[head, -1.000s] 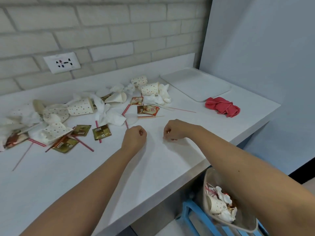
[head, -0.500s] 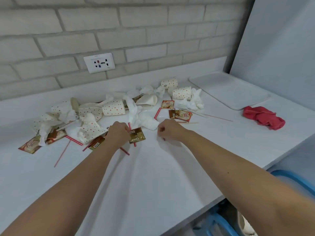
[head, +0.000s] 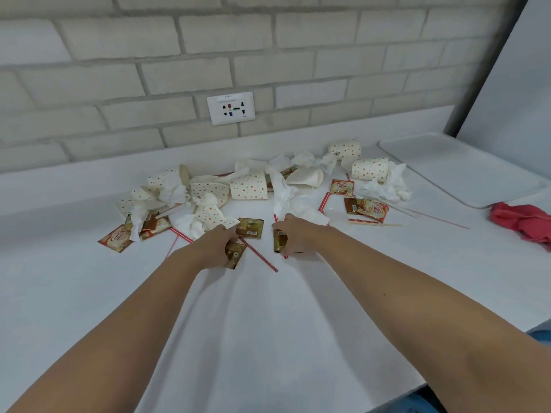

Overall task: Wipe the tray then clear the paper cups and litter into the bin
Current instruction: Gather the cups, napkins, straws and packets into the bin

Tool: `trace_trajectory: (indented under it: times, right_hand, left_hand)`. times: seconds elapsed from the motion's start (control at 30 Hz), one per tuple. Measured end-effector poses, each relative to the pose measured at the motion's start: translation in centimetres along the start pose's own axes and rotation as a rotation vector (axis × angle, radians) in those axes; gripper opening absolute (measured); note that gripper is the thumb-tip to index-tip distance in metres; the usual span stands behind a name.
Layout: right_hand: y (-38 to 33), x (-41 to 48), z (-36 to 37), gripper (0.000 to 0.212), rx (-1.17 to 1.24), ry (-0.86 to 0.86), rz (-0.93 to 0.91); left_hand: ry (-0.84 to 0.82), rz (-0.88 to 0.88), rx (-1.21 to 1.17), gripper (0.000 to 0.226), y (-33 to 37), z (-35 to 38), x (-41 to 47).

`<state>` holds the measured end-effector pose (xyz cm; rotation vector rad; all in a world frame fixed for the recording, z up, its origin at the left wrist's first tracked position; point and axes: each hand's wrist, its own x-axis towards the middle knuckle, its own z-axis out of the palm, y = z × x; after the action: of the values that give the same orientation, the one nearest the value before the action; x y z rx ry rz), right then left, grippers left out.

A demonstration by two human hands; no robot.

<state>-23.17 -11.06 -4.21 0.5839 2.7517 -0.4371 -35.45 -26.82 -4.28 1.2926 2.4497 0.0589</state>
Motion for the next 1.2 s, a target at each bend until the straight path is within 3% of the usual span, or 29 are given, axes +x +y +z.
trace_trajectory:
  times: [0.17,0.3,0.47,0.63,0.77,0.87,1.0,1.13,1.2]
  right_hand:
    - [-0.2,0.5,-0.2,0.044,-0.045,0.023,0.060]
    - [-0.2,0.4,-1.5,0.027,-0.021,0.088,0.048]
    - [-2.3,-0.6,-4.8,0.013,0.571,0.159,-0.058]
    - [-4.8,0.8,-4.3,0.008,0.655,0.284,-0.059]
    - [-5.8,2.3,-3.5,0.011,0.717,0.349,-0.032]
    - [-5.6,3.3,-3.1,0.020,0.807,0.366,0.010]
    - [-4.5,5.0,-1.2,0.026,0.502,0.402,0.102]
    - [-5.0,6.5,0.3,0.061,0.226,0.242,0.118]
    - [-5.2,7.1,0.2,0.062,0.090,0.202,0.136]
  left_hand:
    - [-0.100,-0.069,-0.055,0.055,-0.4,-0.2,-0.5]
    - [-0.038,-0.055,-0.081,0.041,-0.6,-0.4,-0.4]
    - [0.211,-0.119,-0.637,0.031,-0.3,-2.0,-0.1]
    - [0.202,-0.176,-1.179,0.017,1.4,-3.3,-0.6]
    - [0.081,-0.091,-1.302,0.016,1.2,-3.5,-0.8]
    - [0.143,-0.133,-1.309,0.017,0.1,-3.5,-0.6]
    - [0.252,-0.229,-1.368,0.023,-1.5,-4.0,-0.4]
    - [0.299,-0.261,-1.396,0.029,-2.4,-4.4,-0.1]
    - [0.307,-0.277,-1.395,0.030,-2.7,-4.5,-0.1]
